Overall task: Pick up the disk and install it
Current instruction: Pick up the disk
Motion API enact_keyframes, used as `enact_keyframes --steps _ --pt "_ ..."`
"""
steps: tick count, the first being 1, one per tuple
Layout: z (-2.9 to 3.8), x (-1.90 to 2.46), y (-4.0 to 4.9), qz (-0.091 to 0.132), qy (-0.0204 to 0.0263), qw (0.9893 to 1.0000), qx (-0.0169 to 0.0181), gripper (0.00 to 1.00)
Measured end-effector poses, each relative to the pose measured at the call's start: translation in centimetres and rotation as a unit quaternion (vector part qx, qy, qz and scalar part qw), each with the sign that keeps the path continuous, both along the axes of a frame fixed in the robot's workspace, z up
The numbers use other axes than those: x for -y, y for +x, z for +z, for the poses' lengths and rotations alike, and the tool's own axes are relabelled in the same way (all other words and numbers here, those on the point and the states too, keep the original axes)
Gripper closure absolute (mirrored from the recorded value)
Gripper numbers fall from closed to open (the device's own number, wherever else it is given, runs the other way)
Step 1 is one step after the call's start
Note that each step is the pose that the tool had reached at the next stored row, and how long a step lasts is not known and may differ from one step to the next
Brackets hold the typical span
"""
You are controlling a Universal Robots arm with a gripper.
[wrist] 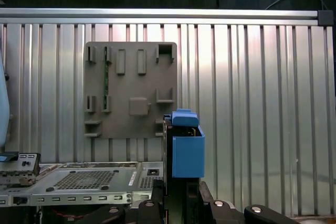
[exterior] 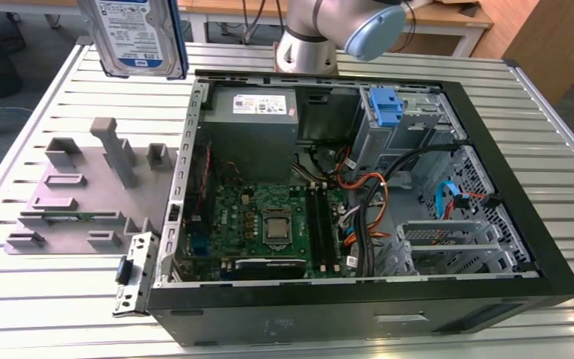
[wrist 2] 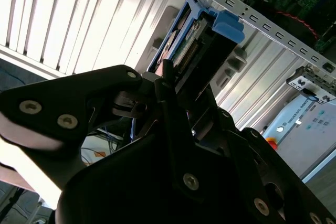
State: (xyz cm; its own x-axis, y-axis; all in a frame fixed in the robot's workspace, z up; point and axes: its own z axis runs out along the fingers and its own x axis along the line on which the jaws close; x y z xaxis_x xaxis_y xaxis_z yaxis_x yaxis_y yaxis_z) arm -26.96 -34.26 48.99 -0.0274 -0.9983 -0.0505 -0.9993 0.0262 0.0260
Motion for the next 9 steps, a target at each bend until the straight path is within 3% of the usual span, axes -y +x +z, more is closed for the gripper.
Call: enact_keyframes --steps 9 --pt "0.00 0.00 1.22 0.000 0.0000 1.0000 0.0000 0.65"
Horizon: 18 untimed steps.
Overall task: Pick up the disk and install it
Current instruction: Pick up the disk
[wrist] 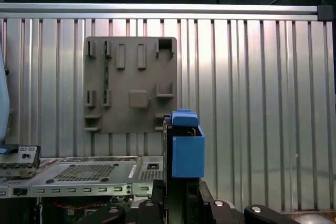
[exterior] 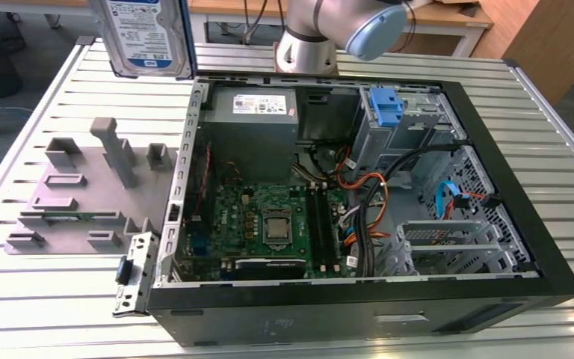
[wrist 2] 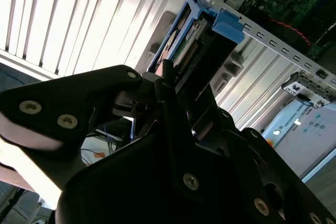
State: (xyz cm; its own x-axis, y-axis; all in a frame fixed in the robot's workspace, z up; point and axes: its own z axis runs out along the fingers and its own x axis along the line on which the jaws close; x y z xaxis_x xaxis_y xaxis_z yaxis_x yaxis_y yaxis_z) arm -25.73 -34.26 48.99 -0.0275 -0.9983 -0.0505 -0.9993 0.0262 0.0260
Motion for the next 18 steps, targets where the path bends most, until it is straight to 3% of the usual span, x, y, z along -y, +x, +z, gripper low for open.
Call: enact_keyframes --steps 18 --pt "0.00 0.00 2.79 0.000 0.0000 1.0000 0.0000 0.65"
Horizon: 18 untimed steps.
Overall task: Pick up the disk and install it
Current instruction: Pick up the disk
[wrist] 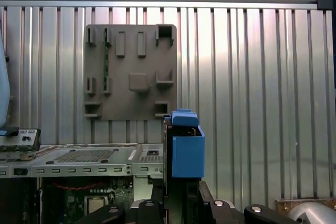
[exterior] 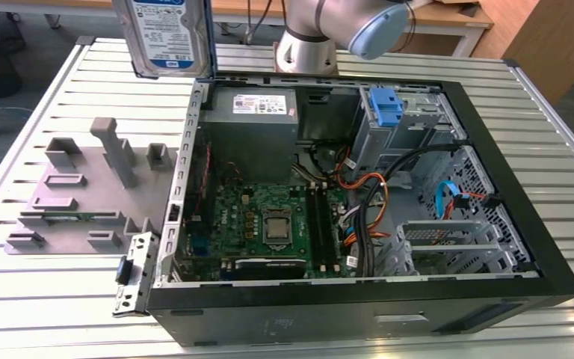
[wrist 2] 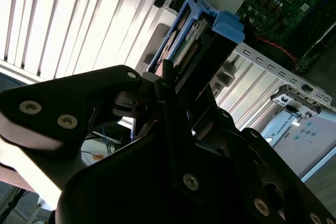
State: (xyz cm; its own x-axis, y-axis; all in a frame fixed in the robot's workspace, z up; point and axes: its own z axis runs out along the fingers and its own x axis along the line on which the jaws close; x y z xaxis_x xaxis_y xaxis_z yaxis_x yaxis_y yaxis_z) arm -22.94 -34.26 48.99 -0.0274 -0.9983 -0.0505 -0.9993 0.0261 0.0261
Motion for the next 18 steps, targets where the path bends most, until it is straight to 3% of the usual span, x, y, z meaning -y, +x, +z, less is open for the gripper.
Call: enact_keyframes --steps 18 --pt "0.00 0.00 2.82 0.000 0.0000 1.0000 0.0000 0.65"
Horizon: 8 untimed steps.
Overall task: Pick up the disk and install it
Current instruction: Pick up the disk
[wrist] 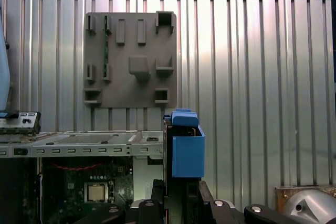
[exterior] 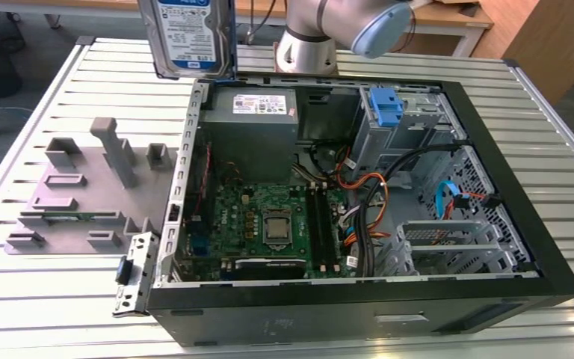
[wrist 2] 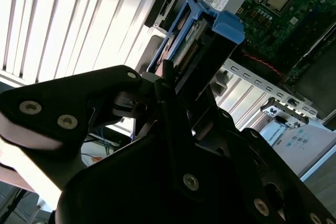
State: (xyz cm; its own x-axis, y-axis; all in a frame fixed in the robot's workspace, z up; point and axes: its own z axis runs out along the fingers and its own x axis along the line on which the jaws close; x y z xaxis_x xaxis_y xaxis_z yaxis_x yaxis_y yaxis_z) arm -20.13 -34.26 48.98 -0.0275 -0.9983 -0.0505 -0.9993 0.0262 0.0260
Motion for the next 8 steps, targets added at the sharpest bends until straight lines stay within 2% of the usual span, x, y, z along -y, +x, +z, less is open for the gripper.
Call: enact_keyframes --steps 8 --pt "0.00 0.00 1.21 0.000 0.0000 1.0000 0.0000 0.65"
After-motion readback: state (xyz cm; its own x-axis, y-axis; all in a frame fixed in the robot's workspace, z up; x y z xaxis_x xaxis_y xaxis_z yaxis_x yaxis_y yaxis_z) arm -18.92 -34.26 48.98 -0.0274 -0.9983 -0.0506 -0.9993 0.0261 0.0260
